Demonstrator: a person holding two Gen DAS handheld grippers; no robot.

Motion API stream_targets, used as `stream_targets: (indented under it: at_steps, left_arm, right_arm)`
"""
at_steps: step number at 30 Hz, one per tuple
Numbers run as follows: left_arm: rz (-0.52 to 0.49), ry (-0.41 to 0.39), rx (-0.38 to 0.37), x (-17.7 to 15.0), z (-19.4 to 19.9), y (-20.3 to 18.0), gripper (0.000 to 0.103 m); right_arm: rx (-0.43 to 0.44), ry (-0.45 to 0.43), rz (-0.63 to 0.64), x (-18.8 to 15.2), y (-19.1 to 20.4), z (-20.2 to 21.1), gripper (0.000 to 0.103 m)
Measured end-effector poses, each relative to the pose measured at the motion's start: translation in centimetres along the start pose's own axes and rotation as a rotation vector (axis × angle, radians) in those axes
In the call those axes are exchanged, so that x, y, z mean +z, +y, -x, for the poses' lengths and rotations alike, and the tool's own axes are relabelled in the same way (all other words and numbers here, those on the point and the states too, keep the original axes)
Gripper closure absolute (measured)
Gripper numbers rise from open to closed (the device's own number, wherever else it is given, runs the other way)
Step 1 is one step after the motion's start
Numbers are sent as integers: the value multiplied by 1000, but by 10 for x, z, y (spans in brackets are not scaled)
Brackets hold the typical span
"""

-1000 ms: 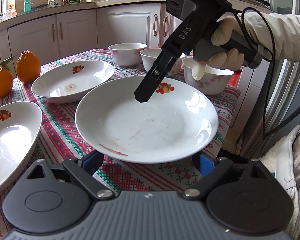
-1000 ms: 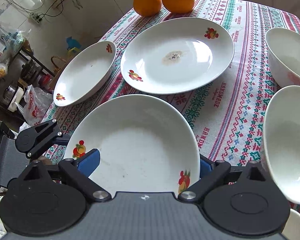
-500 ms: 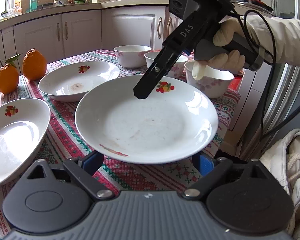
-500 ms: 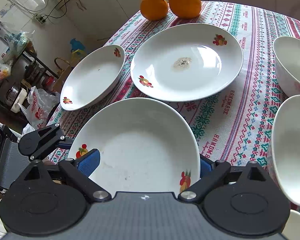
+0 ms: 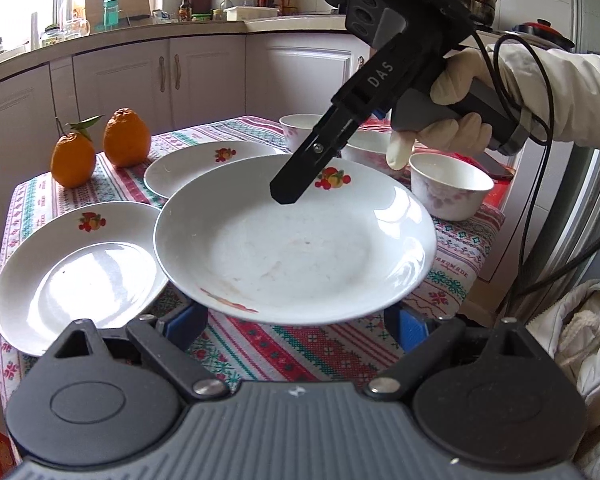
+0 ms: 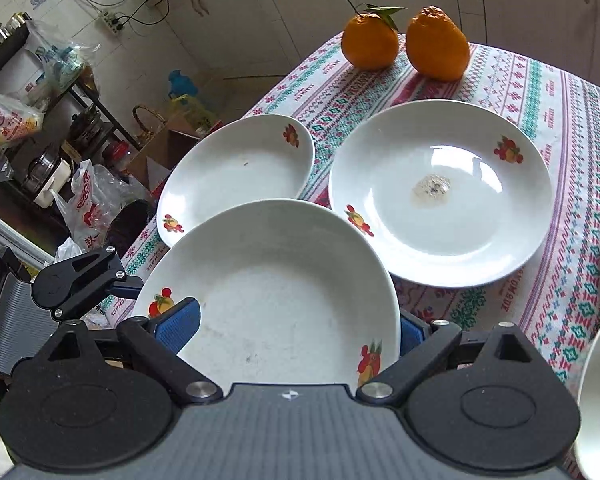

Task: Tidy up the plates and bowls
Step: 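Lower the held plate onto the other white plate with the right gripper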

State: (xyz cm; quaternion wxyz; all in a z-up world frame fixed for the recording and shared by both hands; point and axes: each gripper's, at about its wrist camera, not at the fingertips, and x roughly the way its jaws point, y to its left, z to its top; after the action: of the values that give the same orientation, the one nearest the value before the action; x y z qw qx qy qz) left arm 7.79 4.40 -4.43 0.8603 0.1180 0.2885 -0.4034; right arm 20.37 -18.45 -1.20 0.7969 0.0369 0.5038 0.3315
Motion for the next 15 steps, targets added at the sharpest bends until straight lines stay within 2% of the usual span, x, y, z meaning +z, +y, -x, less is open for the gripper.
stream_targets:
  at_steps: [15]
  left_arm:
    - [83,-20,132,-3,34,47,8]
  right_arm:
    - [60,21,130,64,40,-45,4]
